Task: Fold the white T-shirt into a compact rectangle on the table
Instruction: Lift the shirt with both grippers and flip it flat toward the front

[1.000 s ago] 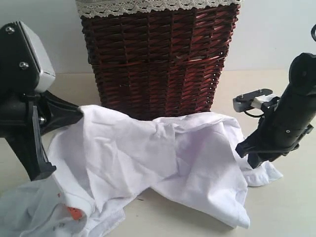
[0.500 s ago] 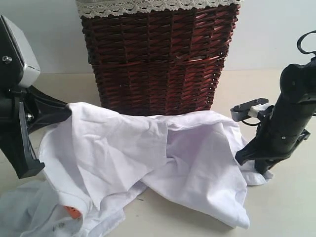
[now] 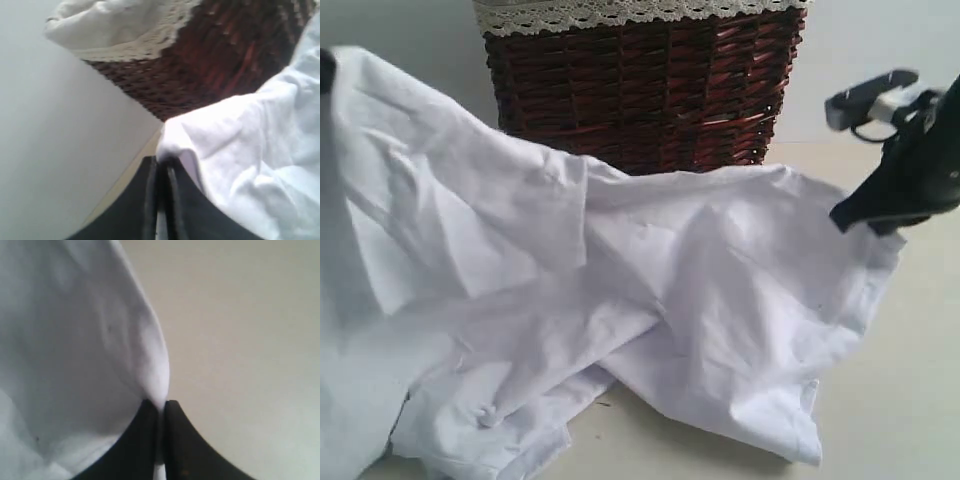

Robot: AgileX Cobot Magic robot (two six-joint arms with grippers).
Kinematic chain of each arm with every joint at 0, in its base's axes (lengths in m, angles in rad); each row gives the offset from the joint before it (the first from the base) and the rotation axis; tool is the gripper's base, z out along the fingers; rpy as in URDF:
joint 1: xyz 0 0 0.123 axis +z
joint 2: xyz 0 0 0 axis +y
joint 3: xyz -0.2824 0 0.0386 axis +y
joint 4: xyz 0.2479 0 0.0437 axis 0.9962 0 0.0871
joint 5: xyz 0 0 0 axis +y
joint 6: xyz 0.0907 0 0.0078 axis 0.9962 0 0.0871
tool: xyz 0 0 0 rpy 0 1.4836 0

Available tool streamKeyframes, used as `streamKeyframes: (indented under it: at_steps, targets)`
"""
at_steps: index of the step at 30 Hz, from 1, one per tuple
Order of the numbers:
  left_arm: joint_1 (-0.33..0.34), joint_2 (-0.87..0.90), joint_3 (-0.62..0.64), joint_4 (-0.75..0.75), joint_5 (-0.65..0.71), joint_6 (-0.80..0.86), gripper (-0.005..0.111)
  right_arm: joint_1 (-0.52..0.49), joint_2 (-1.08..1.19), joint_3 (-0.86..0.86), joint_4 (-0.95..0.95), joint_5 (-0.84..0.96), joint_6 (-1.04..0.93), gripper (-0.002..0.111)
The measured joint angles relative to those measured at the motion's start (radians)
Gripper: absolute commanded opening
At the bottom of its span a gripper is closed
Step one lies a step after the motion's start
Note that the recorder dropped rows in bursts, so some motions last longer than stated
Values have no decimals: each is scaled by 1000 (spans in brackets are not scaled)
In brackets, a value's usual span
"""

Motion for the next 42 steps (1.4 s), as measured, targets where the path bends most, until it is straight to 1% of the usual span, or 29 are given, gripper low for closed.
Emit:
streamKeyframes:
  at_steps: [3, 6, 11, 18, 23, 26, 28, 31, 34, 36, 39, 42]
  targets:
    - [70, -2, -42, 4, -3, -7, 0, 0, -94, -46, -64, 49, 15, 0]
    - [99, -2, -87, 6, -30, -19, 0, 0, -173, -108, -127, 97, 19, 0]
    - [103, 32, -193, 6, -69, -33, 0, 0, -257, -230, -132, 127, 25, 0]
    - [130, 144, -405, 6, -132, -79, 0, 0, -264, -435, -106, 133, 10, 0]
    - [130, 169, -532, -8, -137, -103, 0, 0, -264, -538, -53, 150, -47, 0]
    - [130, 159, -585, -24, -99, -110, 0, 0, -264, -571, -14, 167, -87, 0]
    - [130, 139, -596, -24, -20, -113, 0, 0, -264, -575, 19, 191, -129, 0]
    - [128, 101, -596, -12, 190, -116, 0, 0, -268, -575, 56, 276, -195, 0]
    - [128, 58, -596, 14, 514, -148, 0, 0, -286, -575, 82, 398, -233, 0]
    - [128, 19, -581, 49, 707, -183, 0, 0, -316, -575, 109, 443, -251, 0]
    - [128, -69, -538, 81, 853, -211, 0, 0, -411, -533, 179, 454, -266, 0]
    - [86, -196, -466, 87, 893, -246, 0, 0, -545, -446, 235, 454, -299, 0]
